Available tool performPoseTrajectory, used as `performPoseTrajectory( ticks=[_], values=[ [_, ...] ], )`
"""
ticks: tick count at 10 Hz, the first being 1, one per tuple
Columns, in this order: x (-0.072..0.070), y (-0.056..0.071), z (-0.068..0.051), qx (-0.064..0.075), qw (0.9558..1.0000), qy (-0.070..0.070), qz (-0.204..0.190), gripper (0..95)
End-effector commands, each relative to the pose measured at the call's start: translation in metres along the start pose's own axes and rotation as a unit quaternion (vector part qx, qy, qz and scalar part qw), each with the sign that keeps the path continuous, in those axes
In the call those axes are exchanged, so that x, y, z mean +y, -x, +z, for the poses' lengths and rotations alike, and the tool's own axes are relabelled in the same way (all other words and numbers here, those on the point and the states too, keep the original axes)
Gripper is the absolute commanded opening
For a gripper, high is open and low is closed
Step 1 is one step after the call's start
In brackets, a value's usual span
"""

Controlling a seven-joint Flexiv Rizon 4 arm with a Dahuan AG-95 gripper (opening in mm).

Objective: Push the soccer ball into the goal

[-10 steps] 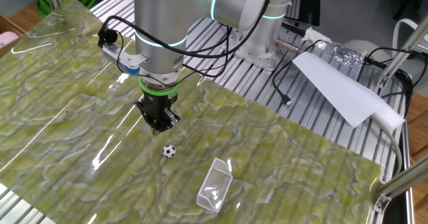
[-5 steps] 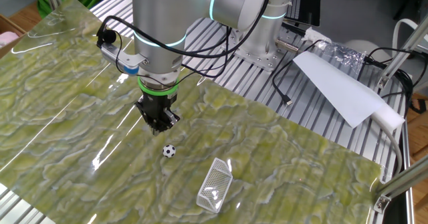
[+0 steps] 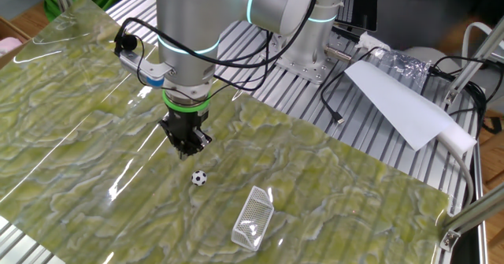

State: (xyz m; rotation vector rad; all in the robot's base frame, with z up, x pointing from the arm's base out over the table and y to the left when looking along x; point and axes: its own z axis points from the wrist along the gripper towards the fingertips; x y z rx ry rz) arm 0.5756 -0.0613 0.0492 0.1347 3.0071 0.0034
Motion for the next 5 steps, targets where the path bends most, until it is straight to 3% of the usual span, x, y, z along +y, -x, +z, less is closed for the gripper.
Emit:
performPoseTrajectory(
  ticks=[1, 5],
  values=[
    [0.0005, 0.0005, -0.0002, -0.001, 1.0, 0.002, -0.001, 0.0],
    [0.0014, -0.0026, 0.0013, -0.004, 1.0, 0.003, 0.001, 0.0]
  ],
)
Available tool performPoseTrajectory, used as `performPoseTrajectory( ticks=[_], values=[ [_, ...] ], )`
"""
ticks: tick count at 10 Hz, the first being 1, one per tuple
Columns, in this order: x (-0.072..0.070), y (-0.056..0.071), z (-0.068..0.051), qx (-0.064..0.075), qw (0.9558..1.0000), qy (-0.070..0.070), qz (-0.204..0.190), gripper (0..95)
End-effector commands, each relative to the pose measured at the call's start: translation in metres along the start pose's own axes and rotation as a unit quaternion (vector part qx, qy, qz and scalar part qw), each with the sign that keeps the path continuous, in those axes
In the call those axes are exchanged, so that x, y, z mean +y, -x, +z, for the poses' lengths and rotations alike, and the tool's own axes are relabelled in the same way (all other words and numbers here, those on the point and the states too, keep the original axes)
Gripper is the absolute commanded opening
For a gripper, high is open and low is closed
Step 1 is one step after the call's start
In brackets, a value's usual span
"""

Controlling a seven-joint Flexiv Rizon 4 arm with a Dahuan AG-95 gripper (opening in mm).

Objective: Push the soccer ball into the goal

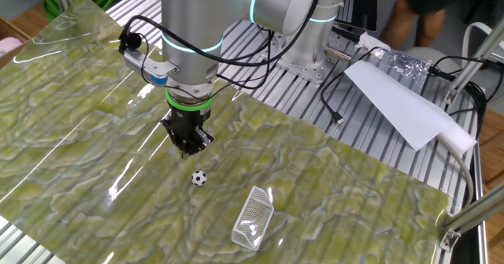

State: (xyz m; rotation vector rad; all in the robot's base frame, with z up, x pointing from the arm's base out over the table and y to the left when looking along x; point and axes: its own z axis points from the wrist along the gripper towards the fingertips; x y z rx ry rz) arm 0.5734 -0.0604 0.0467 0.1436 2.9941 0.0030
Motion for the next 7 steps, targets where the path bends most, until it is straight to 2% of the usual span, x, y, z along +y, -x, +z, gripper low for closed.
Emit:
performPoseTrajectory(
  ticks=[1, 6, 7],
  values=[
    [0.0007, 0.0001, -0.0009, 0.002, 1.0, 0.003, -0.005, 0.0],
    [0.0007, 0.0001, -0.0009, 0.008, 0.9999, 0.005, -0.007, 0.0],
    [0.0007, 0.0001, -0.0009, 0.017, 0.9998, 0.005, -0.009, 0.0]
  ],
)
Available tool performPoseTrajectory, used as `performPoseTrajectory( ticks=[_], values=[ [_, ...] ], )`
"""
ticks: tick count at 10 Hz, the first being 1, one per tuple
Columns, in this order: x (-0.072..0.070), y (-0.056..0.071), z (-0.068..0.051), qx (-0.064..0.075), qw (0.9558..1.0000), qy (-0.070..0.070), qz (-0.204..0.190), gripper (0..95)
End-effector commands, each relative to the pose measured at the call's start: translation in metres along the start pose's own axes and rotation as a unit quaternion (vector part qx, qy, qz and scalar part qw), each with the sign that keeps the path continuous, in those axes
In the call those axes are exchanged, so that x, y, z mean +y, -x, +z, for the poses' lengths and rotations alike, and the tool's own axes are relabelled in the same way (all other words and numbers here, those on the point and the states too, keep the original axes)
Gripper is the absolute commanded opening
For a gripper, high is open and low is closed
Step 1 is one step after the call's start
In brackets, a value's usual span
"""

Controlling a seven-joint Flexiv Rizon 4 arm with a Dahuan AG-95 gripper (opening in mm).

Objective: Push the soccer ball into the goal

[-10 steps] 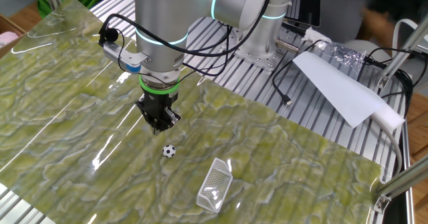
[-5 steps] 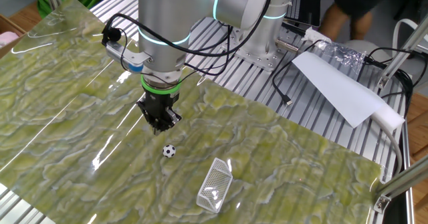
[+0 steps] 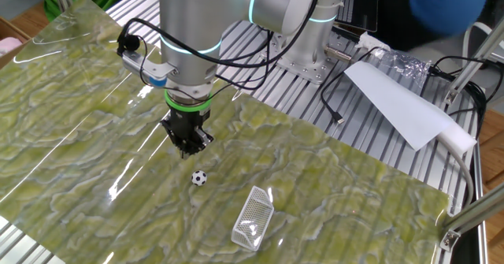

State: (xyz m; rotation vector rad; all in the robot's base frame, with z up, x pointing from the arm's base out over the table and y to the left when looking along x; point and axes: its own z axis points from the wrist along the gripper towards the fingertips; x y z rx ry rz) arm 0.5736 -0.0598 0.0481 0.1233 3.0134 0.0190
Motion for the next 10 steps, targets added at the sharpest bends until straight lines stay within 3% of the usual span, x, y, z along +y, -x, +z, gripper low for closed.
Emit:
performPoseTrajectory(
  ticks=[1, 5, 10],
  values=[
    [0.0001, -0.0003, 0.0005, 0.018, 0.9998, -0.003, -0.008, 0.0],
    [0.0001, -0.0003, 0.0005, 0.034, 0.9993, -0.01, -0.01, 0.0],
    [0.0001, -0.0003, 0.0005, 0.071, 0.9973, -0.017, -0.007, 0.0]
  ],
)
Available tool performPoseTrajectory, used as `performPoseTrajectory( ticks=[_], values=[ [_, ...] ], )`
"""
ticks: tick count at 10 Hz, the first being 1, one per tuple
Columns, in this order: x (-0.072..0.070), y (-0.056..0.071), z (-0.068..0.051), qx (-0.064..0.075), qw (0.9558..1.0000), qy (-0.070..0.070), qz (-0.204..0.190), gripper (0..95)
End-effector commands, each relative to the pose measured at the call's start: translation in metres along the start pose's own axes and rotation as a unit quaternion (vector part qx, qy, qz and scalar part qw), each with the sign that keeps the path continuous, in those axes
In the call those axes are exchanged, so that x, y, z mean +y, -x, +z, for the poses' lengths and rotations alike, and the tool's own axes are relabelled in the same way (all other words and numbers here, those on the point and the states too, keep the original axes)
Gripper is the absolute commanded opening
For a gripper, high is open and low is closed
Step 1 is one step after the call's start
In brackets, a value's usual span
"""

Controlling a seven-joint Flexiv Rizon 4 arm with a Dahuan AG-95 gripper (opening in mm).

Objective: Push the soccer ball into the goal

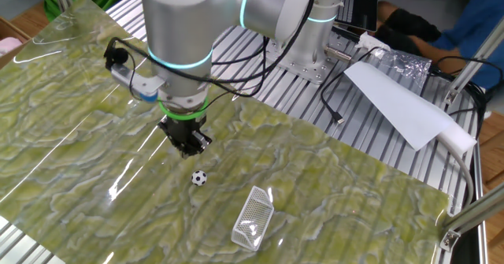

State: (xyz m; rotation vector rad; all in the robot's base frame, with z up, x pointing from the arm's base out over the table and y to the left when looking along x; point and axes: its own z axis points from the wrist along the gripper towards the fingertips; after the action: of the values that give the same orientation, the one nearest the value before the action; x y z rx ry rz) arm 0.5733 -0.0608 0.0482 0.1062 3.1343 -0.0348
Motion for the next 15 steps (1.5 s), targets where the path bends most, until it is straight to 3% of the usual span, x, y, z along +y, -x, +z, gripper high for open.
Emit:
performPoseTrajectory(
  ticks=[1, 15],
  values=[
    [0.0011, 0.0, 0.0006, 0.02, 0.9998, 0.001, -0.001, 0.0],
    [0.0021, 0.0007, 0.0019, 0.011, 0.9999, 0.002, 0.012, 0.0]
  ],
)
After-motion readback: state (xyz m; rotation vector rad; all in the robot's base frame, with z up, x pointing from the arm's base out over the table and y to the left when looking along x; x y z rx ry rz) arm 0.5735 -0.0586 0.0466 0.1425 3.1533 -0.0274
